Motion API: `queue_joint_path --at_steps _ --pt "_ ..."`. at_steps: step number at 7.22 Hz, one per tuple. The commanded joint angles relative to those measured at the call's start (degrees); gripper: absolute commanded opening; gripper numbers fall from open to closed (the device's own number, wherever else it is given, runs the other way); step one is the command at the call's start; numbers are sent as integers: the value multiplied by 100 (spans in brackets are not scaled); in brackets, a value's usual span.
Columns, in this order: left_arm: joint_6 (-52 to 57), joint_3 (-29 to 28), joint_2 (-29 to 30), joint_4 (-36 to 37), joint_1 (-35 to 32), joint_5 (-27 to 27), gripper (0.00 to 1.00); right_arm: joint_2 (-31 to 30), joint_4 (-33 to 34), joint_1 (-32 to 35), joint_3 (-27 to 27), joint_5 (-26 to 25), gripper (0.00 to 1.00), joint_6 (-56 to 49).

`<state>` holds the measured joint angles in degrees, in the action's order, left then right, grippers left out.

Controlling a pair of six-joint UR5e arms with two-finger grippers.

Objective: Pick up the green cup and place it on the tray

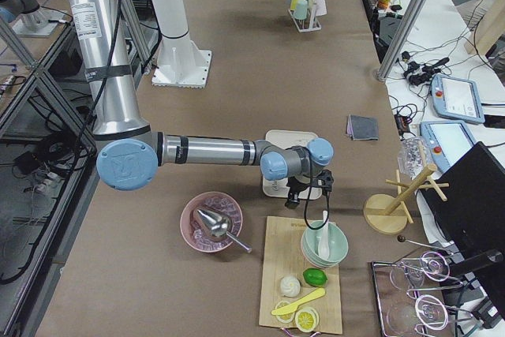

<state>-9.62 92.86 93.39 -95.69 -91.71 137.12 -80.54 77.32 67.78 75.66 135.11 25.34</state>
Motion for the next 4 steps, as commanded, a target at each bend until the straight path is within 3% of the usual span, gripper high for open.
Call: queue_joint_path --at_steps 1,4 --pt "4 834 -301 7 152 -455 99 3 -7 -46 -33 -11 70 -29" --pt "-5 1873 -445 42 1256 -597 99 -14 -15 -46 -34 -11 56 -56"
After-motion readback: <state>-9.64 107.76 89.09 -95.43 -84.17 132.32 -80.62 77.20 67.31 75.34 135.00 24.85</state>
